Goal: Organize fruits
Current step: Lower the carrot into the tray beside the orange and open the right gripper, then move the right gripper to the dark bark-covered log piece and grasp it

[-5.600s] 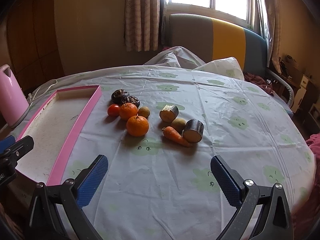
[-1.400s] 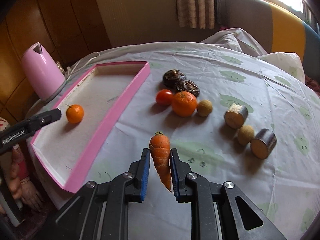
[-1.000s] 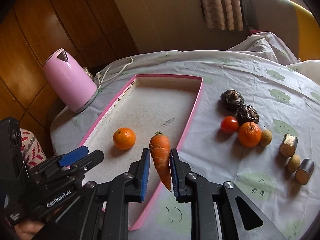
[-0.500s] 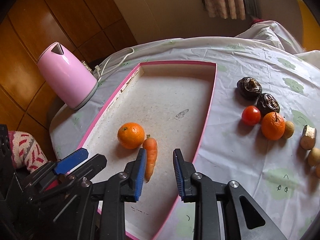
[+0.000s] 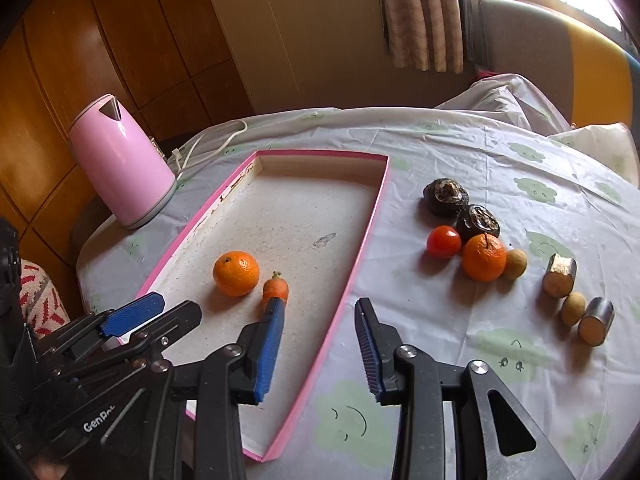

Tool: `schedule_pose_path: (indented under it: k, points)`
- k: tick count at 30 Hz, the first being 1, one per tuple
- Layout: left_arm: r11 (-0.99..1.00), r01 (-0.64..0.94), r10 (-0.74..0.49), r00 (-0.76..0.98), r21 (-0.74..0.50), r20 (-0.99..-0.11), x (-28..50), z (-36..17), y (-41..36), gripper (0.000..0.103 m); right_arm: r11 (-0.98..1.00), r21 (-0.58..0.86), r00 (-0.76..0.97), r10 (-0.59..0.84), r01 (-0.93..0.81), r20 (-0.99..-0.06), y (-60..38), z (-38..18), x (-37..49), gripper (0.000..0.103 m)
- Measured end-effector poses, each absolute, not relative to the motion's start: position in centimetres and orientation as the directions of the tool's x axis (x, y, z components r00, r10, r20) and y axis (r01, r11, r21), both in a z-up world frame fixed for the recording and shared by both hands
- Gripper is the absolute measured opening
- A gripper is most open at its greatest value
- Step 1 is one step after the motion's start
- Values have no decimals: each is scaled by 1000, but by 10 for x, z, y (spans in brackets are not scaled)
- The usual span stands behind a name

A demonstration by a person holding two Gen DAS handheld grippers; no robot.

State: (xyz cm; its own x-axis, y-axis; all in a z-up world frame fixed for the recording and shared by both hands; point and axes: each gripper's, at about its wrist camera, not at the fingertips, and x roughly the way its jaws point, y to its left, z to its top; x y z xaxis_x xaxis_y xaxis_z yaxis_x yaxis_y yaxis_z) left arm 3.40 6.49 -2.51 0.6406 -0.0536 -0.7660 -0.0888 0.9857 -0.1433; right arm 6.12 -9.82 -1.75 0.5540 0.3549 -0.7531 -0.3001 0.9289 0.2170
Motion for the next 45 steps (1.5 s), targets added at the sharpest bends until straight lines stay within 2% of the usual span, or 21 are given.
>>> schedule_pose_path:
  k: [5, 8, 16, 25, 30, 37, 42, 45]
  points:
    - [990, -66, -50, 659, -124, -750, 32, -18, 58, 48, 948, 167, 579, 299, -271, -758, -109, -22, 51, 44]
    - [991, -62, -50, 664, -122, -746, 34, -16, 57, 48, 952, 134, 601, 279, -274, -749, -110, -17, 48, 50]
    - [991, -47, -63, 664, -125, -745, 35, -15, 54, 48, 967, 117, 614, 234, -225, -754, -126, -18, 49, 51]
    - [994, -5, -81, 667, -113, -741, 37, -12, 41, 48, 995, 88, 645, 98, -48, -758, -197, -20, 48, 51]
    - [995, 28, -91, 667, -96, -740, 44, -11, 26, 48, 994, 82, 649, 12, 77, -760, -242, -21, 51, 58]
    - [992, 96, -121, 663, -76, -739, 49, -10, 0, 48, 981, 113, 650, -18, 160, -760, -279, -21, 53, 62]
    - [989, 126, -139, 646, -75, -750, 52, -14, -14, 48, 977, 131, 646, -9, 168, -763, -289, -25, 54, 69]
    - [983, 157, -177, 629, -99, -757, 53, -17, -25, 48, 977, 145, 656, 7, 156, -755, -295, -23, 52, 69]
